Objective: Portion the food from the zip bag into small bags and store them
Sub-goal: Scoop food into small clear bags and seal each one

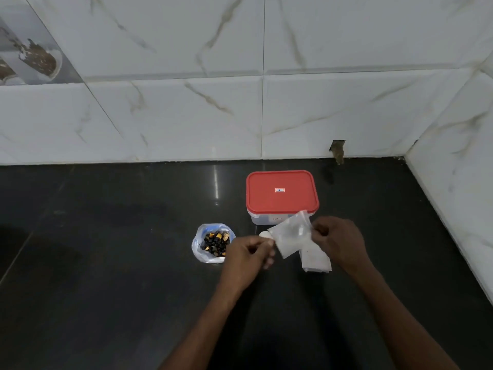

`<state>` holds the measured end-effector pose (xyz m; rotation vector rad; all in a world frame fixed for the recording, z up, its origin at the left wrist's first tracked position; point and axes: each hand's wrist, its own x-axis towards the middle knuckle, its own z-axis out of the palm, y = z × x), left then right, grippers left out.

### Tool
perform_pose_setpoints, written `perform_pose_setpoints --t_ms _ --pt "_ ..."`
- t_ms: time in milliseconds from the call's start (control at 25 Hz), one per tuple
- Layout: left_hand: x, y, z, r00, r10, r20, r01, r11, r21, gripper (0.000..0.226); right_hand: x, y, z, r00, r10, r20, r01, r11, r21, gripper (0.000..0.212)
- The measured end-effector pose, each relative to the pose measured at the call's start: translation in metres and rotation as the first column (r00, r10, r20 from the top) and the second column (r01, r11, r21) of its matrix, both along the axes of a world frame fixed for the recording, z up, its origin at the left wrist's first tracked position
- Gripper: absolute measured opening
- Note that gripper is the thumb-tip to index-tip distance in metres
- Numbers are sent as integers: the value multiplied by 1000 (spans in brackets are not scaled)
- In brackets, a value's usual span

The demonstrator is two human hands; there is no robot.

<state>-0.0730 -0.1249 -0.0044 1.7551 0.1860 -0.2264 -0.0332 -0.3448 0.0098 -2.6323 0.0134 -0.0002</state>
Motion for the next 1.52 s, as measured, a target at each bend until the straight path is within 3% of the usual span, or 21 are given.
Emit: perform_pose_setpoints --t_ms 80,240,360,440,600,720,880,960,1120,1200,1360,1520 --pt "2 -20 8 999 8 -35 -14 985 -170 17 -17 29 6 990 115 77 -117 993 29 11" --pt "-1 -22 5 977 173 -122 -189 974 -127 24 -35 60 -4 970 244 6 -242 960 143 13" --pt "-12 -9 1 965 218 -143 -232 969 -90 13 -47 70 -10 967 254 11 -249 936 248 21" --pt "-15 -2 -3 967 229 -115 -229 973 7 11 -58 82 -14 975 222 14 -216 930 297 20" --pt "-11 12 -3 990 144 -12 -137 964 230 21 -57 104 -17 997 -75 -24 78 944 321 12" --pt "-5 24 6 997 52 53 -64 967 246 32 -46 118 -3 987 -61 -146 111 923 367 23" --pt "2 38 16 995 -41 95 -3 906 424 33 -32 135 11 986 -121 -111 124 992 26 18" --pt "6 47 17 993 -79 92 31 899 437 37 -26 140 15 978 -153 -142 158 987 21 8" --pt "15 79 -1 956 -288 54 238 871 430 88 -16 139 26 969 -134 -206 167 974 151 5" --pt "16 81 -12 947 -304 108 239 885 399 99 -16 139 31 978 -109 -178 145 969 201 6" --pt "10 76 -30 952 -165 257 99 963 253 75 -15 148 26 979 -87 -186 144 937 319 7" --pt "2 82 -38 915 -49 400 -48 972 229 47 -14 143 16 955 39 -294 185 696 694 10"
